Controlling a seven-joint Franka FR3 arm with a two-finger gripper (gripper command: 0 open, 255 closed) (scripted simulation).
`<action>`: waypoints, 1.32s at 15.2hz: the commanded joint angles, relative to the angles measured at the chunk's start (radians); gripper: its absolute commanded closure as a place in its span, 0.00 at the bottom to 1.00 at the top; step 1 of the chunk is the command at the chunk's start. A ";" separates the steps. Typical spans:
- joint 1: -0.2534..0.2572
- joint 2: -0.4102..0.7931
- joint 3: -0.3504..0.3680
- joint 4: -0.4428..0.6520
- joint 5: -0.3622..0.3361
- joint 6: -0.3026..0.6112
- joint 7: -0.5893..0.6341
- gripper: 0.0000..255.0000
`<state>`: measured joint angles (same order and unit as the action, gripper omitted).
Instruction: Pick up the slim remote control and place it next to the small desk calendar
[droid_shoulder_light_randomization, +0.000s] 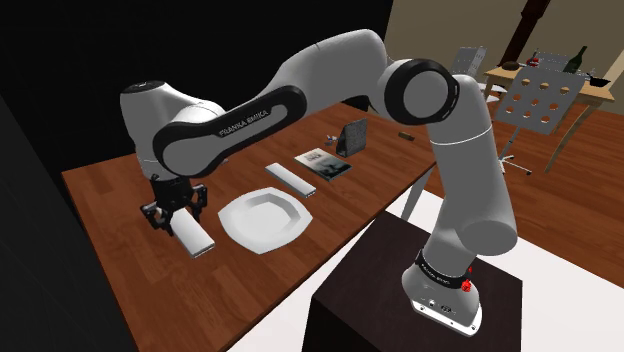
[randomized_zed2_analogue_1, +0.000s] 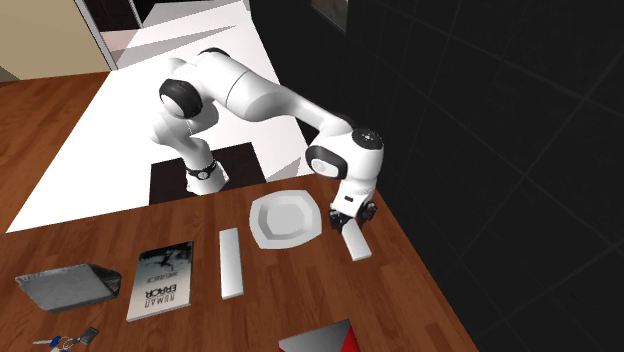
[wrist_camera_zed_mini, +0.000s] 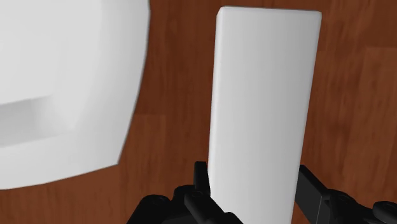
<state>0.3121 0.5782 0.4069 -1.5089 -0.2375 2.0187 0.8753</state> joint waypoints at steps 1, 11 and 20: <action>-0.002 -0.010 0.003 0.010 0.005 -0.020 -0.003 1.00; -0.001 -0.049 0.014 0.087 0.024 -0.132 -0.016 1.00; 0.007 -0.065 0.020 0.185 0.034 -0.244 -0.025 1.00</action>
<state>0.3190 0.5192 0.4255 -1.3289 -0.2060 1.7857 0.8507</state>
